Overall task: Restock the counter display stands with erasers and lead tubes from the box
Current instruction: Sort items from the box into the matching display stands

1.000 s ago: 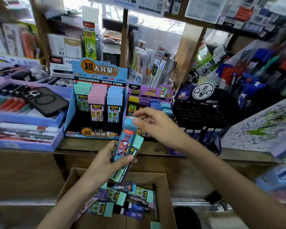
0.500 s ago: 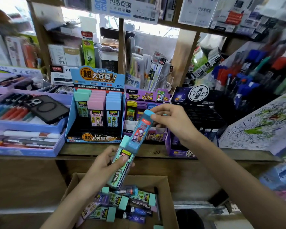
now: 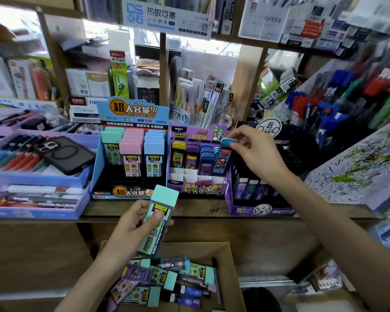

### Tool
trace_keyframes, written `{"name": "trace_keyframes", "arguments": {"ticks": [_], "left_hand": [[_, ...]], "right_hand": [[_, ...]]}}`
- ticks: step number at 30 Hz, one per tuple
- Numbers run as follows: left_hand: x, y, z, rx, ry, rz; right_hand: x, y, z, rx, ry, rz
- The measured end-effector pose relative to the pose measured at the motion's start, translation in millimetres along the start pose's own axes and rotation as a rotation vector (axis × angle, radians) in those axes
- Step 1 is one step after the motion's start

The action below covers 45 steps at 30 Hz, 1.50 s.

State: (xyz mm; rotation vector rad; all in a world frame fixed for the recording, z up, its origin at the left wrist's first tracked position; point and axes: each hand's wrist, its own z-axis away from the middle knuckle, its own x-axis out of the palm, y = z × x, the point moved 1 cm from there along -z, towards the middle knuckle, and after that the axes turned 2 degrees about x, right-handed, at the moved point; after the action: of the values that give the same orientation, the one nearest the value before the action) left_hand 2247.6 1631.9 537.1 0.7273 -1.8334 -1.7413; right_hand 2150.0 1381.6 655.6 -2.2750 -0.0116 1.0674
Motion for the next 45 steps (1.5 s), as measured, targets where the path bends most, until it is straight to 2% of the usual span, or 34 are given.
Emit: {"name": "trace_keyframes", "arguments": {"ticks": [4,10,16,19,22,24,28,36,45], "left_hand": [[1,0,1,0.009,0.007,-0.007],[3,0,3,0.013,0.011,-0.044],[8,1,3,0.015,0.004,-0.057],[11,3,3,0.025,-0.001,-0.04],[18,6,1,0.053,-0.015,-0.014],[25,7,-1,0.081,-0.022,0.011],[42,10,-1,0.162,-0.046,-0.037],[40,12,-8,0.252,-0.038,-0.168],[-102,20,-31,0.305,0.439,-0.804]], "right_hand": [[9,6,1,-0.088,-0.033,0.149],[23,12,-5,-0.069,-0.11,0.395],[20,12,-9,-0.055,-0.141,0.423],[12,6,-1,-0.061,-0.087,0.332],[6,-12,19,-0.042,-0.076,0.03],[11,-26,38,0.002,-0.216,-0.195],[36,-35,69,0.104,-0.443,-0.4],[41,-35,68,0.061,-0.378,-0.478],[63,-100,-22,-0.013,-0.125,-0.527]]}}
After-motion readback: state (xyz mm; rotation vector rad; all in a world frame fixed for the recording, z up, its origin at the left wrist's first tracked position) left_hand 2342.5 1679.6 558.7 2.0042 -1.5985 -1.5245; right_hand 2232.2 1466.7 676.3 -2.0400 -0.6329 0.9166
